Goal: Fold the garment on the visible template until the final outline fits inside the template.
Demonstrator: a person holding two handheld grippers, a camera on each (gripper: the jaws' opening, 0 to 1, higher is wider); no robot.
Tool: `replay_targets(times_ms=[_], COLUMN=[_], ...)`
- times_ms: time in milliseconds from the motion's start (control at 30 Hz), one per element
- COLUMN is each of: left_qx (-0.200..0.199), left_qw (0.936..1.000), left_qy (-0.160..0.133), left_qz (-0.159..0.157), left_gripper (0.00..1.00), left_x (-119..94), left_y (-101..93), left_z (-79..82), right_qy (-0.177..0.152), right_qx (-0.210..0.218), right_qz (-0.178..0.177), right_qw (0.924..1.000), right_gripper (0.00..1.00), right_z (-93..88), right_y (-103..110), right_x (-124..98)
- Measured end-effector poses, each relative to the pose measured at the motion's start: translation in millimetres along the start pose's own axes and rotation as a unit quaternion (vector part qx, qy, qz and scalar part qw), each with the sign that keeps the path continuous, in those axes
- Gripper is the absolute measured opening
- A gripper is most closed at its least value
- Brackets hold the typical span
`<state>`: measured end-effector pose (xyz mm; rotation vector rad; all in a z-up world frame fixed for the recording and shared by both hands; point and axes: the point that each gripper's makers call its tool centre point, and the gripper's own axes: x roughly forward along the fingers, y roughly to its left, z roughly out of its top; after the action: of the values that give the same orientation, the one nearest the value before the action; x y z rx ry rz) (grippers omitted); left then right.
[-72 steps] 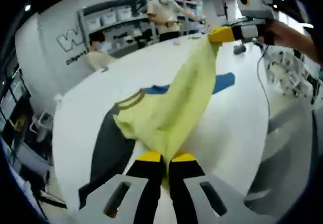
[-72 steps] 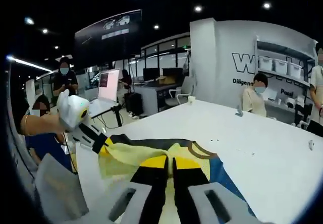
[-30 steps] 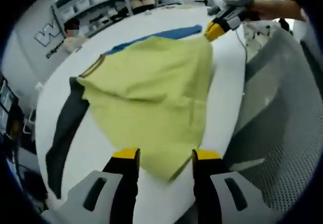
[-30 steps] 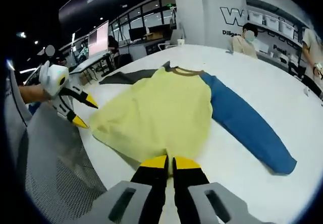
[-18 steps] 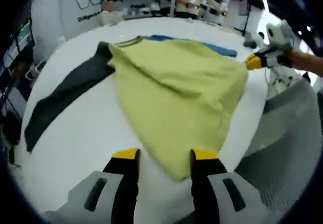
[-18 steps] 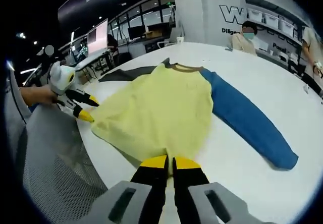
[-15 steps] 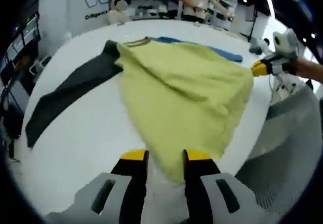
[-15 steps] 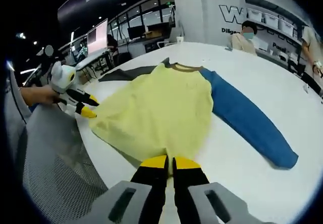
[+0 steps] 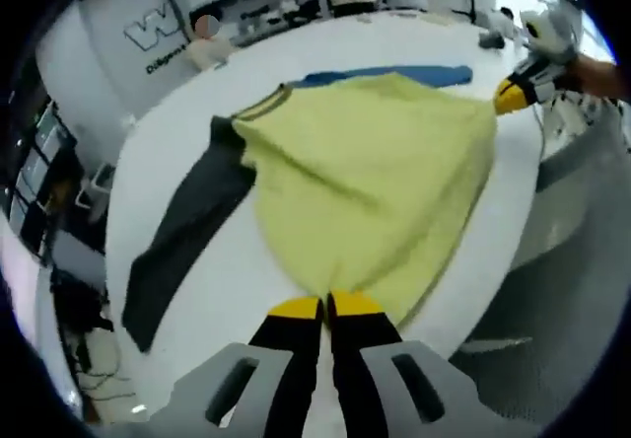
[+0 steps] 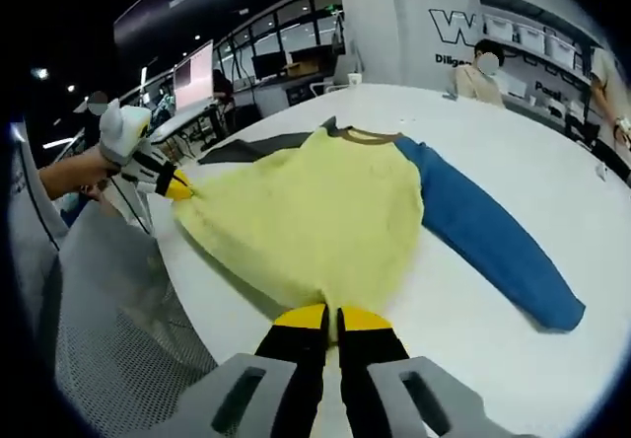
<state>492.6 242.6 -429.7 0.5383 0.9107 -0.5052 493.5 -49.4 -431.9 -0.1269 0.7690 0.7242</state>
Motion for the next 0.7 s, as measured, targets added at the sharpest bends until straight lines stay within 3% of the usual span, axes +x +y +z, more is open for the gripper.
replay_targets(times_ms=[133, 300, 367, 467, 567, 633, 700], left_qx=[0.103, 0.131, 0.158, 0.150, 0.076, 0.027, -0.011], left_qw=[0.9939, 0.9896, 0.9817, 0.9832, 0.9928, 0.9950, 0.9964], left_qy=[0.035, 0.059, 0.095, 0.087, 0.060, 0.044, 0.009], left_qz=[0.016, -0.009, -0.045, -0.058, -0.070, -0.085, -0.084], left_gripper=[0.01, 0.01, 0.02, 0.04, 0.09, 0.13, 0.25], left_x=[-1, 7, 17, 26, 27, 25, 28], left_y=[-1.9, -20.3, -40.6, -46.3, -48.6, -48.1, -37.8], left_z=[-3.5, -11.2, -27.2, -30.8, -27.0, -25.5, -23.7], right_qy=[0.006, 0.013, 0.025, 0.032, 0.026, 0.023, 0.026], right_qx=[0.000, -0.002, 0.000, 0.004, 0.028, 0.035, 0.039], right_qz=[0.007, 0.017, 0.022, 0.024, 0.015, 0.006, 0.000], right_qw=[1.0000, 0.9998, 0.9994, 0.9992, 0.9992, 0.9991, 0.9989], right_gripper=[0.00, 0.00, 0.00, 0.00, 0.00, 0.01, 0.04], right_z=[-2.9, -10.9, -21.2, -24.2, -27.1, -28.7, -29.7], right_y=[7, 10, 13, 18, 10, 5, 2], right_x=[0, 6, 12, 11, 10, 10, 8])
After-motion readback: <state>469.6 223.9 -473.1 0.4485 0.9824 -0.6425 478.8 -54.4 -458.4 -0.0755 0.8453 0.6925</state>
